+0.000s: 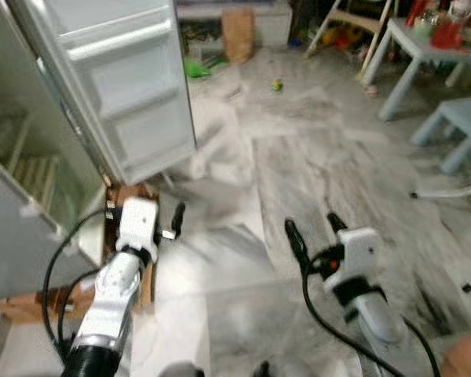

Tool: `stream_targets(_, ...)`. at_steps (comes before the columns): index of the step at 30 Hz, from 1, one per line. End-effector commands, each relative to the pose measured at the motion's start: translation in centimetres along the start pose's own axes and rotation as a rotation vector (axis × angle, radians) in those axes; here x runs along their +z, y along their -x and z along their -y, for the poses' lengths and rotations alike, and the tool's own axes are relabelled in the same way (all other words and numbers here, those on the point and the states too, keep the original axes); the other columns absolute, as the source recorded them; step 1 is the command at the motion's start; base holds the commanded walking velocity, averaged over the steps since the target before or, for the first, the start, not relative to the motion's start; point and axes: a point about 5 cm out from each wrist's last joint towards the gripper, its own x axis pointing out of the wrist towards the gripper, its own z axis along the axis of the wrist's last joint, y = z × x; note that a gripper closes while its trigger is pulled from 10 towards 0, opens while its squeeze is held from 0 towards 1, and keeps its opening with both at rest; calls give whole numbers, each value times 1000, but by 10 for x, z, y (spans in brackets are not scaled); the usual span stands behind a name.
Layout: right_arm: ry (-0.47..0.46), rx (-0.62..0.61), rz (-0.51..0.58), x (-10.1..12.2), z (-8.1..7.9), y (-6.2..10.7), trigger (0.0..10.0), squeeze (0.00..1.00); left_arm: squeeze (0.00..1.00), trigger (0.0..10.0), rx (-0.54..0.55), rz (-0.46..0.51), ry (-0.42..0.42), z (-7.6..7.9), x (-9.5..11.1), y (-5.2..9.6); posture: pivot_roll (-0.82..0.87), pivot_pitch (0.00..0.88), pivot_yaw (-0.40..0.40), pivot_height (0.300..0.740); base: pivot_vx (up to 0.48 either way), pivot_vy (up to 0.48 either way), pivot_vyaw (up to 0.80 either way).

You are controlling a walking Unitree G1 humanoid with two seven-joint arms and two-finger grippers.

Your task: Restocking fridge

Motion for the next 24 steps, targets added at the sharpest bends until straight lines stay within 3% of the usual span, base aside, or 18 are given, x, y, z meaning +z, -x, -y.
stream_targets(1,7,-16,1,4,3,0,10000,0,0,10000,21,19,-2,-1,9,-1,66,103,27,740,480,0,0)
stream_targets(12,51,-78,22,9,22,-9,10000,0,0,10000,179,2,-49,-17,22,10,74,122,41,740,480,0,0)
stream_targets(14,46,-159,21,9,35,-15,10000,0,0,10000,218,2,-37,-21,20,17,53,123,34,740,480,0,0)
stream_targets(16,42,-169,22,9,36,-17,10000,0,0,10000,224,-6,-34,-21,18,18,53,123,34,740,480,0,0)
stream_targets(19,65,-214,58,15,39,-36,10000,0,0,10000,267,-51,-8,-26,7,20,41,113,35,740,480,0,0)
stream_targets(24,97,-241,67,17,45,-45,10000,0,0,10000,276,-35,-21,-31,12,16,41,65,30,740,480,0,0)
